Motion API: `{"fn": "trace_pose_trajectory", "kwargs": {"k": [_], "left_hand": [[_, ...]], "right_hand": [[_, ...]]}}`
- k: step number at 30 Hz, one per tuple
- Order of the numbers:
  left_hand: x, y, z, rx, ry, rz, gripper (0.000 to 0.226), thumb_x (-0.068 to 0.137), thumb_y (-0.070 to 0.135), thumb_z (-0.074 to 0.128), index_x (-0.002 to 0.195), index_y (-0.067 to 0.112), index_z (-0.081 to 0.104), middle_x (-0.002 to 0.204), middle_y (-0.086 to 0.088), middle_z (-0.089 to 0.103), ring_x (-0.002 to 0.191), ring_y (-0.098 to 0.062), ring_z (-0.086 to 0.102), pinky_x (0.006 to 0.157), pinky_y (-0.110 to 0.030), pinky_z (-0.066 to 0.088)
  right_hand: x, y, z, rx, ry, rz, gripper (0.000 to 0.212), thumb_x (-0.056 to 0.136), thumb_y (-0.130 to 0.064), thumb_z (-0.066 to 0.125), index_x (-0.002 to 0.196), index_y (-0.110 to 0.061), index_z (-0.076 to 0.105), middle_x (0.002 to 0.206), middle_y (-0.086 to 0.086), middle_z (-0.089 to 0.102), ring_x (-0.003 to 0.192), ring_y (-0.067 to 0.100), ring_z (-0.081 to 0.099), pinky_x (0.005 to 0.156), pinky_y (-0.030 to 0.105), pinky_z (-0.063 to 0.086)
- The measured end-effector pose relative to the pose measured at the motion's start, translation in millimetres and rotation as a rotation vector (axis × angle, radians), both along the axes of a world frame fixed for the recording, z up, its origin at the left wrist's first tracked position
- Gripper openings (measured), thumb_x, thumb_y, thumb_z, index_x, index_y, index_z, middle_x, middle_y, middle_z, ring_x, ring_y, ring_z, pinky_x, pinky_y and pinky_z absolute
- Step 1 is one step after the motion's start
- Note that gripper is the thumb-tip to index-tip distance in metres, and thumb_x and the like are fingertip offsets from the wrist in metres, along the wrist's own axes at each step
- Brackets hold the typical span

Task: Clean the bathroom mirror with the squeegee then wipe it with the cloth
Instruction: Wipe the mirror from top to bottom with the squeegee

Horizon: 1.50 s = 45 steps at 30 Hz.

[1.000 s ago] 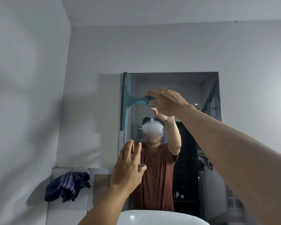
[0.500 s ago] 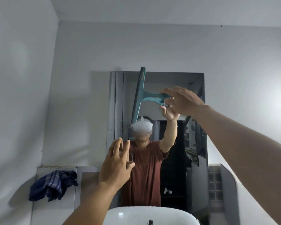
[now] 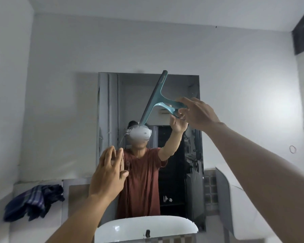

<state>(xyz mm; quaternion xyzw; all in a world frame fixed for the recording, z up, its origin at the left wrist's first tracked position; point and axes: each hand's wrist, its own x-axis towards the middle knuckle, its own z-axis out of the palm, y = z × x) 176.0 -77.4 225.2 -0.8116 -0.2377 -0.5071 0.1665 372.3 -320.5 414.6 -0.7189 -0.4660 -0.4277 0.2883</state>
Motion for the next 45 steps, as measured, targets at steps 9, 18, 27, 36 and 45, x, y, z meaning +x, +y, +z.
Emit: {"fn": "trace_pose_trajectory", "kwargs": {"k": [9, 18, 27, 36, 45], "left_hand": [[0.7, -0.1, -0.3, -0.02, 0.006, -0.011, 0.091, 0.073, 0.035, 0.087, 0.149, 0.008, 0.044, 0.149, -0.024, 0.037, 0.141, -0.042, 0.034, 0.09, -0.052, 0.057], [-0.5, -0.7, 0.7, -0.04, 0.016, -0.018, 0.092, 0.071, 0.032, 0.088, 0.148, 0.008, 0.044, 0.15, -0.025, 0.036, 0.141, -0.043, 0.033, 0.094, -0.055, 0.054], [-2.6, -3.1, 3.2, -0.055, 0.027, -0.035, 0.09, 0.071, 0.032, 0.088, 0.147, 0.007, 0.045, 0.149, -0.023, 0.036, 0.141, -0.043, 0.033, 0.096, -0.057, 0.054], [-19.5, -1.3, -8.0, 0.002, 0.074, 0.005, 0.087, 0.076, 0.037, 0.083, 0.146, 0.005, 0.043, 0.146, -0.023, 0.036, 0.137, -0.043, 0.038, 0.109, -0.052, 0.044], [-25.3, -2.4, -25.0, -0.043, 0.144, 0.021, 0.089, 0.068, 0.027, 0.088, 0.144, 0.004, 0.048, 0.145, -0.026, 0.04, 0.132, -0.045, 0.042, 0.094, -0.053, 0.054]], "right_hand": [[13.9, -17.2, -15.1, 0.116, 0.138, -0.056, 0.041, 0.104, -0.027, 0.05, 0.143, -0.037, 0.047, 0.117, 0.006, 0.061, 0.095, 0.027, 0.061, 0.075, 0.035, 0.046], [4.0, -15.1, -28.7, 0.203, 0.275, -0.04, 0.041, 0.103, -0.029, 0.045, 0.143, -0.039, 0.046, 0.118, 0.008, 0.061, 0.093, 0.028, 0.059, 0.076, 0.037, 0.046], [-6.1, 0.7, -50.1, 0.312, 0.379, -0.039, 0.03, 0.103, -0.027, 0.041, 0.131, -0.036, 0.05, 0.107, 0.007, 0.065, 0.084, 0.028, 0.063, 0.066, 0.037, 0.048], [-26.0, 23.2, -77.0, 0.37, 0.461, 0.002, 0.021, 0.102, -0.025, 0.043, 0.123, -0.031, 0.046, 0.094, 0.007, 0.068, 0.076, 0.03, 0.066, 0.071, 0.045, 0.058], [-40.5, 34.9, -105.2, 0.423, 0.53, 0.096, 0.034, 0.102, -0.023, 0.053, 0.134, -0.029, 0.043, 0.094, 0.001, 0.06, 0.08, 0.028, 0.066, 0.072, 0.042, 0.056]]}}
